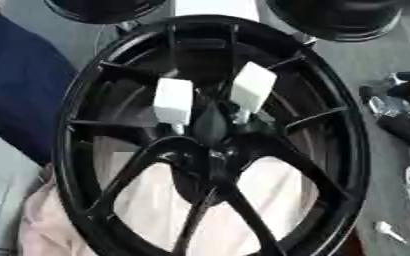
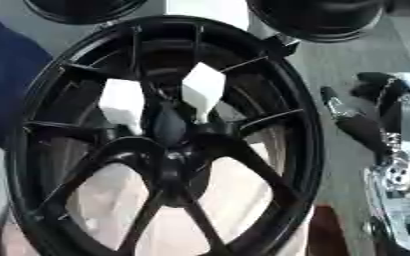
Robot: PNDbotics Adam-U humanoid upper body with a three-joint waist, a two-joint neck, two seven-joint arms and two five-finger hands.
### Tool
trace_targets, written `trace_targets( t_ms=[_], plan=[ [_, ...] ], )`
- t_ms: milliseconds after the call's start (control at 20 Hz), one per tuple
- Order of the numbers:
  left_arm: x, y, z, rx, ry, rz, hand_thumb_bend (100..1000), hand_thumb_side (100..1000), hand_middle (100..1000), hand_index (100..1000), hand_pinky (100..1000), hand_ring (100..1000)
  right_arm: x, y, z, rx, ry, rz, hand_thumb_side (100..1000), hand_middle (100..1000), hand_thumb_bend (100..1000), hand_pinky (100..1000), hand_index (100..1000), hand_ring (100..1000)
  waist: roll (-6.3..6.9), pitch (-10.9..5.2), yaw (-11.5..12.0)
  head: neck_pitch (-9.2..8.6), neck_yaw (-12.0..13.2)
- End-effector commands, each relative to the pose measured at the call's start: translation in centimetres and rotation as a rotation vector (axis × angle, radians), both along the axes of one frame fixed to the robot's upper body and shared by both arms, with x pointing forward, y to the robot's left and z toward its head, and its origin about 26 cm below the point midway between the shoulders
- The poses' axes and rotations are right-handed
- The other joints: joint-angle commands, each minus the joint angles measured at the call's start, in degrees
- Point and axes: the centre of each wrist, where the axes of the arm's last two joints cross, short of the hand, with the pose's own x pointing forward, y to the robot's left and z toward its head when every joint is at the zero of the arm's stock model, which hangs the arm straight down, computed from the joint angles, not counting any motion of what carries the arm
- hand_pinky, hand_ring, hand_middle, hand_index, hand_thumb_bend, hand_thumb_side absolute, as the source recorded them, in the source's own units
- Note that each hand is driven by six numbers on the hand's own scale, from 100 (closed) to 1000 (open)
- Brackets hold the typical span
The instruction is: Pull the pin out of the wheel hub.
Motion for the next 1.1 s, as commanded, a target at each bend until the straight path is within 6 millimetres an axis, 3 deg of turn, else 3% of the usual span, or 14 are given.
trace_targets(
  t_ms=[50, 150, 400, 500, 750, 900, 950, 1100],
  plan=[
    [-0.1, 0.2, 0.7, 0.019, -0.019, 0.001, 185, 716, 518, 713, 743, 613, -0.3, -0.2, 1.0, -0.011, -0.033, -0.008, 129, 473, 563, 799, 629, 605, 0.24, -1.16, -0.1, -0.5, -0.1],
    [-0.1, 0.3, 0.9, 0.026, -0.023, 0.002, 181, 712, 518, 713, 743, 613, -0.3, -0.3, 1.0, 0.001, -0.037, -0.015, 163, 473, 543, 797, 629, 603, 0.3, -1.15, -0.1, -0.33, -0.2],
    [-0.1, 0.6, 2.4, 0.085, -0.057, 0.012, 157, 684, 518, 714, 742, 613, -0.3, -0.2, 1.1, 0.082, -0.07, -0.011, 363, 482, 304, 797, 649, 609, 0.78, -1.11, -0.3, 0.16, -0.4],
    [0.0, 0.7, 3.3, 0.129, -0.07, 0.013, 149, 673, 518, 715, 742, 614, -0.3, -0.3, 1.1, 0.111, -0.081, -0.005, 396, 483, 275, 798, 652, 610, 0.95, -1.05, -0.4, 0.2, -0.5],
    [0.1, 0.4, 6.8, 0.318, -0.121, -0.004, 132, 610, 522, 721, 743, 616, -0.4, -0.7, 1.2, 0.126, -0.098, -0.012, 346, 480, 338, 796, 649, 607, 1.48, -0.98, -0.5, 0.31, -0.9],
    [0.2, 0.4, 7.6, 0.377, -0.124, 0.003, 132, 610, 522, 721, 743, 616, -0.4, -0.7, 1.2, 0.125, -0.1, -0.015, 346, 480, 338, 796, 649, 607, 1.5, -0.98, -0.5, 0.31, -0.9],
    [0.2, 0.4, 7.7, 0.383, -0.125, 0.004, 176, 544, 542, 751, 746, 628, -0.4, -0.7, 1.2, 0.125, -0.1, -0.016, 312, 476, 417, 794, 645, 603, 1.53, -1.01, -0.4, 0.33, -1.0],
    [-0.1, -1.2, 10.1, 0.512, -0.174, -0.043, 243, 555, 575, 780, 753, 653, -0.8, -1.6, 1.2, 0.095, -0.089, -0.049, 309, 474, 423, 793, 642, 601, 3.64, -1.4, -0.2, 0.68, -2.8]
  ],
)
